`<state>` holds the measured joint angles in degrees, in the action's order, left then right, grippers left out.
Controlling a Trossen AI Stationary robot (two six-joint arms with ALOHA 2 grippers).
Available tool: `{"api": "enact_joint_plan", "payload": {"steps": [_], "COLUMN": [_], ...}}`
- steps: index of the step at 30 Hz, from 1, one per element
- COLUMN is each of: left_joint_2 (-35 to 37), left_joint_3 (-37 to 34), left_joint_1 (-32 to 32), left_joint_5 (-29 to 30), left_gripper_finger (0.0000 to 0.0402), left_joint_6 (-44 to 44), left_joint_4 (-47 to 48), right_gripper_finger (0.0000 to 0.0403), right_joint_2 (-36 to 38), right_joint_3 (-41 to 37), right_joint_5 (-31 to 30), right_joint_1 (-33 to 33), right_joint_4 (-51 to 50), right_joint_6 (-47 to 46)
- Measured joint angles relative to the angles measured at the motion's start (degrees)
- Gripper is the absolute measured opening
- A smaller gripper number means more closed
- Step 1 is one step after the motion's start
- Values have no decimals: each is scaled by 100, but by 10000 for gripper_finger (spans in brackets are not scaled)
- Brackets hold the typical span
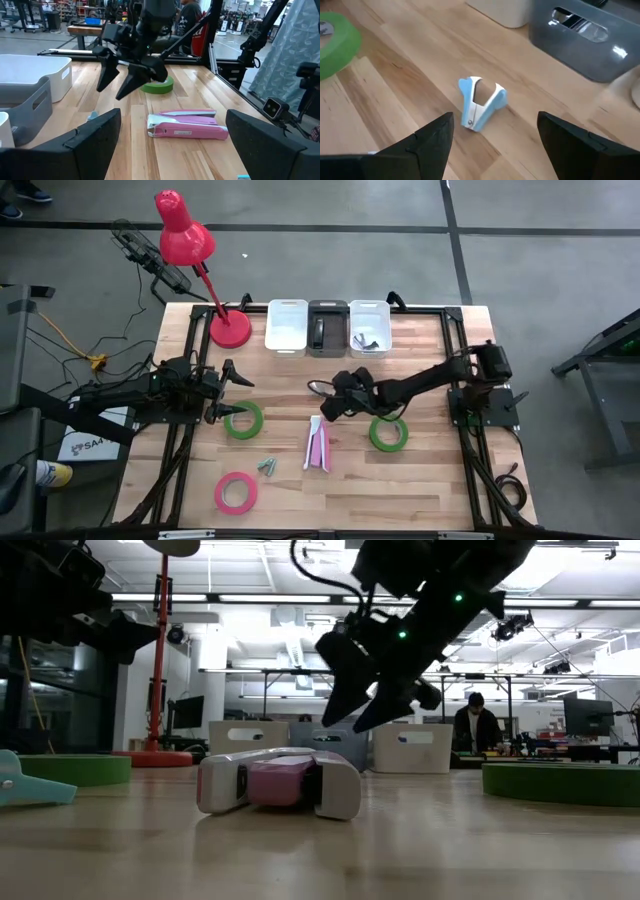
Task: Pick and place Stapler, Stapler remover, tape
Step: Put the blue staple remover into the right white bin
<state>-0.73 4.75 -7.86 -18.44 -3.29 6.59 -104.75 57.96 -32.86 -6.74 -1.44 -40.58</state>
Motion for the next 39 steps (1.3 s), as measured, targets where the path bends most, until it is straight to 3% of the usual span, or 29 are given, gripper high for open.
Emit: {"api": "enact_joint_plan", "payload": {"steps": [16, 28, 39], "left_joint_2": [-2, 0, -1], "left_joint_3": [-1, 0, -1], "left_joint_1": [0, 0, 0], "left_joint_5": [15, 13, 11], "left_gripper_finger": [356, 356, 356], "left_joint_6": [0, 0, 0], "left_joint_4": [-1, -2, -1], "right_gripper_finger": [278, 278, 278], "right_joint_2": [-1027, -1379, -1503], "right_joint_3": [993, 1074, 1072], "right_joint_5": [-438, -393, -450], "right_joint_1": [-11, -18, 84], "right_joint_4": [-273, -430, -210], "right_joint_6": [50, -873, -813]}}
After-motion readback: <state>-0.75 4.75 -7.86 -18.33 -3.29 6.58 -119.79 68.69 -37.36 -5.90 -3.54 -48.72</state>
